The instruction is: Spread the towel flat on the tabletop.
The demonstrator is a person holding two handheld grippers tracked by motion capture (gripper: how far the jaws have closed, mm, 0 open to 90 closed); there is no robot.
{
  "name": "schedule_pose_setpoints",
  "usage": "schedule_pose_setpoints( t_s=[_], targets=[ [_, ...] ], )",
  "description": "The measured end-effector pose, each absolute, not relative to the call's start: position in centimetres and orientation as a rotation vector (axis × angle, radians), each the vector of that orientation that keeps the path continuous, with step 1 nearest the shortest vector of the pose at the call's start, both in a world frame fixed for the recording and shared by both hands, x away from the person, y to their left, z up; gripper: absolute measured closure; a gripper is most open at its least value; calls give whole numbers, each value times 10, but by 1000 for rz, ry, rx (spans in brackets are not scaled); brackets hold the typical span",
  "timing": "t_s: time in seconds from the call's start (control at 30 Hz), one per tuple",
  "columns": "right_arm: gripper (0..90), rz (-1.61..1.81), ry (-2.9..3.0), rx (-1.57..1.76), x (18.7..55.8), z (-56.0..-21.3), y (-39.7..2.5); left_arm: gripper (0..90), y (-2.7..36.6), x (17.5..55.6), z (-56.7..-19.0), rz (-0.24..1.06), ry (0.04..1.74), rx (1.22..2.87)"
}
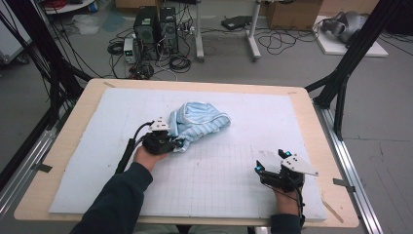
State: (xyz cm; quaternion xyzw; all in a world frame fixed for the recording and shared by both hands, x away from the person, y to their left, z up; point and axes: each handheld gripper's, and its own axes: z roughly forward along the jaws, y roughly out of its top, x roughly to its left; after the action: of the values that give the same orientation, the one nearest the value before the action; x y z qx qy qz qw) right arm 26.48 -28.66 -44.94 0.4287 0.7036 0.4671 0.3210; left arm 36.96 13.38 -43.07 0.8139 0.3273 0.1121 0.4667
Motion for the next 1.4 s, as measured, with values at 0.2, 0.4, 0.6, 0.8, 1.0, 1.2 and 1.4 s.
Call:
schedule_pose_setpoints(
  t_s=[0.2, 0.4, 0.6, 0.8, 1.0, 1.2, 1.4],
  targets=[
    [97, 1209, 1863, 1149, 267, -449, -286, 783, 150, 352, -423, 262, 760, 1972],
    [99, 1169, 1933, 1142, 271, -448, -281, 783, 169, 333, -411, 265, 704, 1931],
    [99, 1258, 1962, 1157, 272, -447, -269, 783, 188, 316, -404, 270, 675, 1909],
    [129, 1334, 2064, 1098, 280, -443, -233, 778, 209, 302, -398, 266, 646, 1912],
    [177, 1426, 2120, 1015, 287, -431, -200, 772, 217, 308, -399, 311, 698, 1911],
    [306, 1545, 2202, 941, 305, -411, -161, 768, 203, 326, -403, 349, 721, 1927],
    [436, 1429, 2374, 861, 331, -413, -123, 773, 187, 341, -407, 418, 770, 1911]
  ],
)
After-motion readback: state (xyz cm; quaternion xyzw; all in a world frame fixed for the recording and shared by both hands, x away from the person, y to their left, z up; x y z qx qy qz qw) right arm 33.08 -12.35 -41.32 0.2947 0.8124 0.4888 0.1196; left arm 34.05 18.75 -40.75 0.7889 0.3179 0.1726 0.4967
